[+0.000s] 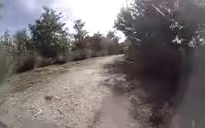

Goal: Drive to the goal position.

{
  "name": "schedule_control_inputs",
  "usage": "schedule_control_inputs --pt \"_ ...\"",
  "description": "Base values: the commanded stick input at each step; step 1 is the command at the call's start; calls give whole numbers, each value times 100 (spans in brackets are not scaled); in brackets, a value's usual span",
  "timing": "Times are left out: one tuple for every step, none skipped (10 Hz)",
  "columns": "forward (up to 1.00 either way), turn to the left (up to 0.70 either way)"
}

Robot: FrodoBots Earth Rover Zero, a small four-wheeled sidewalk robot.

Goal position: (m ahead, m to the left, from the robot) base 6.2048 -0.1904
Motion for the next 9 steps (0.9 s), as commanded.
schedule_control_inputs --pt "84 0" --pt "85 0" --pt "85 0" --pt "85 0" --pt "85 0" --pt "85 0" --pt "85 0" --pt "85 0" --pt "85 0"
